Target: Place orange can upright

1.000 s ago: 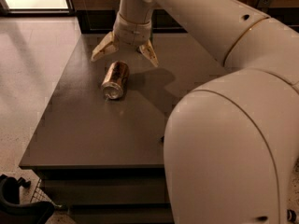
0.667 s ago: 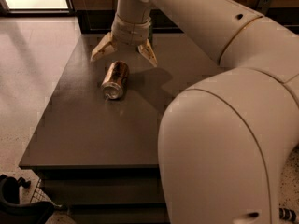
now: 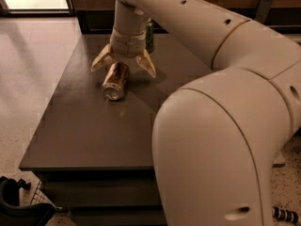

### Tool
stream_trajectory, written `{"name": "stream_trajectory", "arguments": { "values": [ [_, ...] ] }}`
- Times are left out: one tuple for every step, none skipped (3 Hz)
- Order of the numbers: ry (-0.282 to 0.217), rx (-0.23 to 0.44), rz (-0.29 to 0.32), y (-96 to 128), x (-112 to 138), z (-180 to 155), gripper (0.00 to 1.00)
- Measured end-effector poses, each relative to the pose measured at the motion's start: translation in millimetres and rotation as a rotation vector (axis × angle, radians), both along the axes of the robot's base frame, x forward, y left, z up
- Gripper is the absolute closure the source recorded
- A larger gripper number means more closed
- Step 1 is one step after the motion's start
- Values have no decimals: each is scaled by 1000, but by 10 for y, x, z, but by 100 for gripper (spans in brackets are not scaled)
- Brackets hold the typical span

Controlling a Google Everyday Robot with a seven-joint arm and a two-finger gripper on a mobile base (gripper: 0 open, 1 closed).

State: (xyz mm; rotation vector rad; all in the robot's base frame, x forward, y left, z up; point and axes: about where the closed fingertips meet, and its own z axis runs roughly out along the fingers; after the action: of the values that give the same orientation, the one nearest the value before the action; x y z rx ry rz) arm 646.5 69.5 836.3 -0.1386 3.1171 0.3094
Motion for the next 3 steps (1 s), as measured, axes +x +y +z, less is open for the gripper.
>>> {"name": "stream_trajectory", "arguments": {
  "values": [
    [3,3,-23,3,-48,-63,25],
    [-4,-36,-43,9,-107,-20,47],
    [-6,-33,-43,27,-90,-46,80]
  ]
}}
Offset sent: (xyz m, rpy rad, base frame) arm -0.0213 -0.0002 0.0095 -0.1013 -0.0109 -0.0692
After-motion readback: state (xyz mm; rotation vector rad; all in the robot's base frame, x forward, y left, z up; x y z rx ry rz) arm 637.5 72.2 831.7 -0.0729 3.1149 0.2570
